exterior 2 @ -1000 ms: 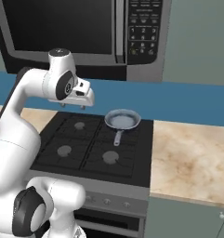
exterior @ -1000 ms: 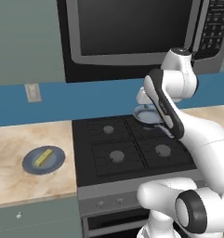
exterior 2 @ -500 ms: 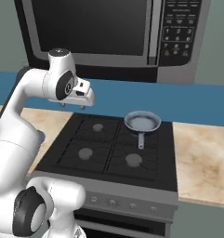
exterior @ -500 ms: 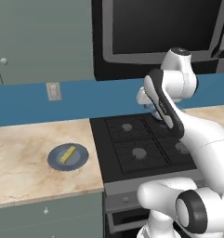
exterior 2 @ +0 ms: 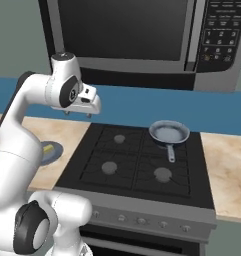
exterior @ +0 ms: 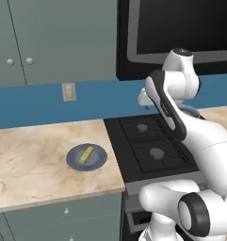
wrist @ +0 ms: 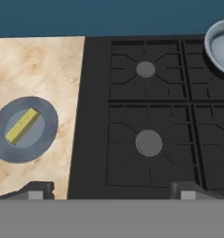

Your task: Pick up the butter stick and place it in the pan. Then turn on the burner for the pan.

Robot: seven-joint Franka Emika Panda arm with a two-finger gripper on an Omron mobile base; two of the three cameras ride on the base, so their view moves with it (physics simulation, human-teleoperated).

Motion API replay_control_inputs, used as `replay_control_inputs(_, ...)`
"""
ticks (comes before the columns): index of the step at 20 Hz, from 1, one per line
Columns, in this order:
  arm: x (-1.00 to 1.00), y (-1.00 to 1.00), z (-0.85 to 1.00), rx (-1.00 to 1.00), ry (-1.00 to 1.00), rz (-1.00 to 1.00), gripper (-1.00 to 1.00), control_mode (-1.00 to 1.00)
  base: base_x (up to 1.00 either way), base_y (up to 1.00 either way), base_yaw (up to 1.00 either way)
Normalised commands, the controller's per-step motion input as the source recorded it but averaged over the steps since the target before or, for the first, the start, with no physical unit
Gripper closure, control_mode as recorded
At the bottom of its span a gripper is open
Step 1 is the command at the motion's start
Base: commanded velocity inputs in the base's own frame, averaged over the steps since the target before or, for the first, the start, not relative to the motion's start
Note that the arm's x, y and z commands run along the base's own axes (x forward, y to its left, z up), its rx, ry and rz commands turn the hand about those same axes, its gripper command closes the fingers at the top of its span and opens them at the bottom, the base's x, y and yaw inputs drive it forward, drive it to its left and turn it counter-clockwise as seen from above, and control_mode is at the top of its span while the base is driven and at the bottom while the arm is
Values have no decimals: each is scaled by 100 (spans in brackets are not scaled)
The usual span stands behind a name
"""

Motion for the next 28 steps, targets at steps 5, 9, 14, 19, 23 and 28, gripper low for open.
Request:
replay_control_inputs(5, 0, 0, 0, 0, 0, 0, -100, 100, 35, 14, -2)
replay_control_inputs(9, 0, 0, 0, 0, 0, 0, -100, 100, 37, 6, 0)
replay_control_inputs(14, 0, 0, 0, 0, 0, 0, -100, 100, 27, 7, 0)
replay_control_inputs(19, 0, 0, 0, 0, 0, 0, -100, 100, 0, 1, 0)
replay_control_inputs(23, 0, 0, 0, 0, 0, 0, -100, 100, 0, 0, 0)
replay_control_inputs(28, -18, 14, -9, -1, 0, 1, -100, -100, -4, 0, 0)
